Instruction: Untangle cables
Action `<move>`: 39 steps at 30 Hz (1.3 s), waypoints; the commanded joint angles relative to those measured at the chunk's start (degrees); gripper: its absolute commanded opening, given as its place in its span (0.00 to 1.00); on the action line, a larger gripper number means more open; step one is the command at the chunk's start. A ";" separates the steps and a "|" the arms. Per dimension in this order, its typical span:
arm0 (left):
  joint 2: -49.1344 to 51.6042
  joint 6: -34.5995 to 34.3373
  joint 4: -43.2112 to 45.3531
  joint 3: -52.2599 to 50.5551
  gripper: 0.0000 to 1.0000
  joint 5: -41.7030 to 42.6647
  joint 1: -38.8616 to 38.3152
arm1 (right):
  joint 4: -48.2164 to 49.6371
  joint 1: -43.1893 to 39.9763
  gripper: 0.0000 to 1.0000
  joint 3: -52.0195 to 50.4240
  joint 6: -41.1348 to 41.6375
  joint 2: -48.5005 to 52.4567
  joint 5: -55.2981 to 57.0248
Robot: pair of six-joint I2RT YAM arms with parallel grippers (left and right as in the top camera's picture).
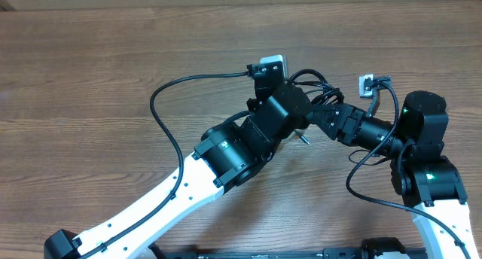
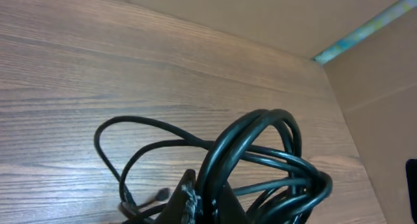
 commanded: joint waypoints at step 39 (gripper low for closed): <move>-0.35 2.97 -0.98 0.85 0.04 -2.10 -1.07 | -2.75 -0.17 0.05 0.35 0.00 3.37 4.66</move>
